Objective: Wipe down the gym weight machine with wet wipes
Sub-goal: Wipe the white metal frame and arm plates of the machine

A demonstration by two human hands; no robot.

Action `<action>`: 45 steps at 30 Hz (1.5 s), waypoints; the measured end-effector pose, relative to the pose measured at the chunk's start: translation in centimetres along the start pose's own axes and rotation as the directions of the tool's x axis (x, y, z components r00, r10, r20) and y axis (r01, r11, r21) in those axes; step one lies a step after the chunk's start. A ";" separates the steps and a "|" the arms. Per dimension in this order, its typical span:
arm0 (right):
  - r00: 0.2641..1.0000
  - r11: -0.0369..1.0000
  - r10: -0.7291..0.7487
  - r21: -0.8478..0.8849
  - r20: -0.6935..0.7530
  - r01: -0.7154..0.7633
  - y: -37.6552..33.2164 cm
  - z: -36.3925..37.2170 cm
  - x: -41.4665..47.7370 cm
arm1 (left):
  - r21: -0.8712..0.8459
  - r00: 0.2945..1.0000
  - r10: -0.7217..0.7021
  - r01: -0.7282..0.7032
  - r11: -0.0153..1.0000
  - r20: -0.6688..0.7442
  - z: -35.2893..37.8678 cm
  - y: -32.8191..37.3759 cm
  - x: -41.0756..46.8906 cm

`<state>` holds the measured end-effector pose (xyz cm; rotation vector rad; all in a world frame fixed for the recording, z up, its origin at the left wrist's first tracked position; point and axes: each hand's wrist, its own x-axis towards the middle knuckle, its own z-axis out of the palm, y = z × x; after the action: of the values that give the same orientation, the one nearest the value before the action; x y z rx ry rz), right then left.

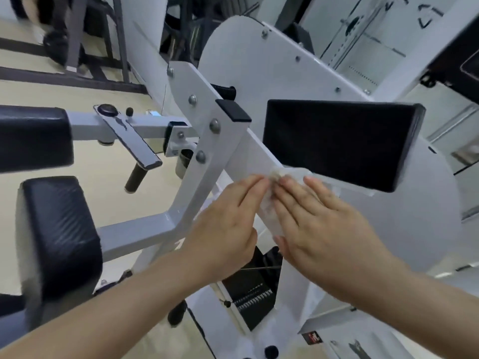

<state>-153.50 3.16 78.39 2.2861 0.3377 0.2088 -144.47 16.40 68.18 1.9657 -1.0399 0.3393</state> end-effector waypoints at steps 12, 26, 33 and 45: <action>0.992 0.989 -0.076 -0.119 0.101 0.088 -0.9 0.9 2.9 | -0.071 0.987 -0.119 0.111 0.991 -0.111 -0.6 -3.6 1.0; 0.987 0.988 -0.151 0.014 -0.055 0.152 1.7 0.6 7.1 | -0.443 0.964 -0.204 0.110 0.890 -0.169 -0.8 -3.8 1.1; 0.820 0.968 -0.070 0.161 -0.568 0.194 1.2 -1.4 10.4 | -0.552 0.836 -0.348 0.066 0.831 -0.425 -4.5 -4.8 2.0; 0.934 0.973 0.030 0.225 -0.357 0.055 -2.3 0.9 12.1 | -0.601 0.886 -0.399 0.189 0.777 -0.236 -2.8 -5.6 3.3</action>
<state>-142.12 7.75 76.61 2.4704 0.5911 0.6142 -137.70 18.46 68.57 1.4216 -0.4941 0.1655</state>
